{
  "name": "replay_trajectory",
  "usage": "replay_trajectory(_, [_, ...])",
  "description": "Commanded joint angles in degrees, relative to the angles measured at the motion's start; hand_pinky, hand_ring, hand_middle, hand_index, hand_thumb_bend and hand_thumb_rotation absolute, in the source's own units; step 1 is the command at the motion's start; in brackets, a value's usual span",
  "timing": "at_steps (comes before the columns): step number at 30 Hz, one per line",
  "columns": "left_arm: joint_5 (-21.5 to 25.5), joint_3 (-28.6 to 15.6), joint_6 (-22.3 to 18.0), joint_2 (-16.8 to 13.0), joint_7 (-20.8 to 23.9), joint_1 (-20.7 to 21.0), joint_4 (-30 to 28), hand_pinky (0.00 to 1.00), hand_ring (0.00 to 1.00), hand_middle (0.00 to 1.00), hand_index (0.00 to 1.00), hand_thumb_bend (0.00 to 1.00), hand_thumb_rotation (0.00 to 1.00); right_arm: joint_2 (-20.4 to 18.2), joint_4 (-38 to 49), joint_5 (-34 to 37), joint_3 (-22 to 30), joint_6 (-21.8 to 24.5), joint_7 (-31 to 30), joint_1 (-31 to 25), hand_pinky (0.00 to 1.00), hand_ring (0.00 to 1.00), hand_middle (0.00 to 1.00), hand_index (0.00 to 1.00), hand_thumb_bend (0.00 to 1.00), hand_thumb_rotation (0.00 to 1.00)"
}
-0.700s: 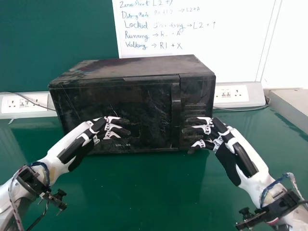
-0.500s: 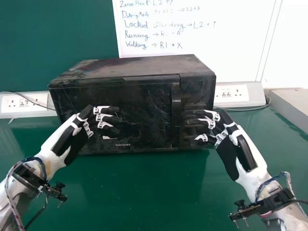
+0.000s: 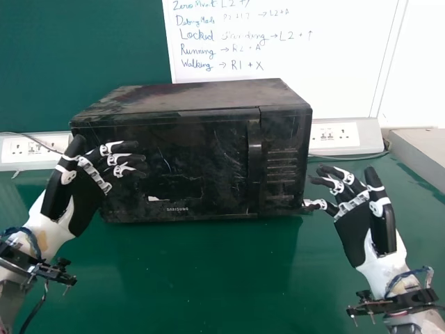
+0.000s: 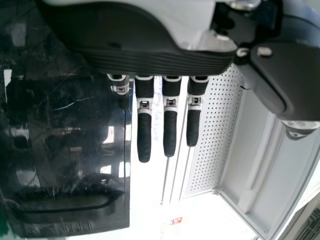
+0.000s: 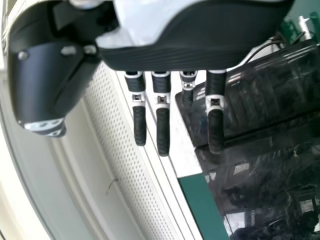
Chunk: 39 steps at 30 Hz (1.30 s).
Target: Open the door of oven
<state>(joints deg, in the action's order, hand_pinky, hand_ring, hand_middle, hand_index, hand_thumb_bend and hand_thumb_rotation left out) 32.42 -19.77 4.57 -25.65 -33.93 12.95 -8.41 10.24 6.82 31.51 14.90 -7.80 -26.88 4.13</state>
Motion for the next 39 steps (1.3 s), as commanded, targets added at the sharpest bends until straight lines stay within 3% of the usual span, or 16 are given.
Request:
replay_trajectory(1, [0.4, -0.4, 0.9, -0.8, -0.2, -0.8, -0.2, 0.37, 0.49, 0.61, 0.68, 0.79, 0.66, -0.7, -1.6, 1.3, 0.8, -1.4, -1.1, 1.3, 0.50, 0.57, 0.70, 0.75, 0.96, 0.73])
replay_trajectory(5, [1.6, -0.9, 2.7, -1.3, -0.9, -2.0, -1.4, 0.39, 0.50, 0.62, 0.69, 0.79, 0.70, -0.9, -3.2, 2.1, 1.9, -2.4, -1.3, 2.1, 0.51, 0.58, 0.70, 0.75, 0.97, 0.74])
replay_trajectory(10, [8.9, -2.1, 9.1, -1.2, -3.0, -3.8, -3.0, 0.44, 0.57, 0.67, 0.74, 0.79, 0.76, -0.7, -6.5, 3.4, 3.1, -4.0, -3.4, 2.7, 0.53, 0.63, 0.75, 0.76, 0.98, 0.75])
replay_trajectory(19, [10.3, -0.8, 13.4, 0.5, 0.6, -5.9, -8.8, 0.51, 0.67, 0.78, 0.79, 0.86, 0.77, -1.8, -9.8, 4.2, 3.3, -5.3, -4.9, 3.4, 0.54, 0.68, 0.81, 0.78, 0.99, 0.77])
replay_trajectory(26, [10.3, -0.5, 19.1, -2.6, 4.1, -2.1, -11.7, 0.51, 0.69, 0.79, 0.81, 0.88, 0.79, -2.6, -10.2, 2.7, 2.7, -6.7, -4.4, 3.3, 0.55, 0.69, 0.83, 0.78, 0.98, 0.77])
replay_trajectory(34, [7.6, 1.6, 24.4, -9.7, 3.6, 4.3, -11.6, 0.52, 0.68, 0.78, 0.79, 0.93, 0.83, -2.8, -8.8, 1.4, 2.4, -7.8, -3.5, 2.8, 0.56, 0.70, 0.84, 0.79, 0.99, 0.77])
replay_trajectory(39, [6.2, 3.3, 26.5, -11.6, 3.1, 8.4, -9.6, 0.51, 0.67, 0.77, 0.80, 0.92, 0.81, -3.0, -8.3, 1.3, 2.2, -8.3, -3.5, 2.3, 0.56, 0.70, 0.83, 0.80, 0.99, 0.79])
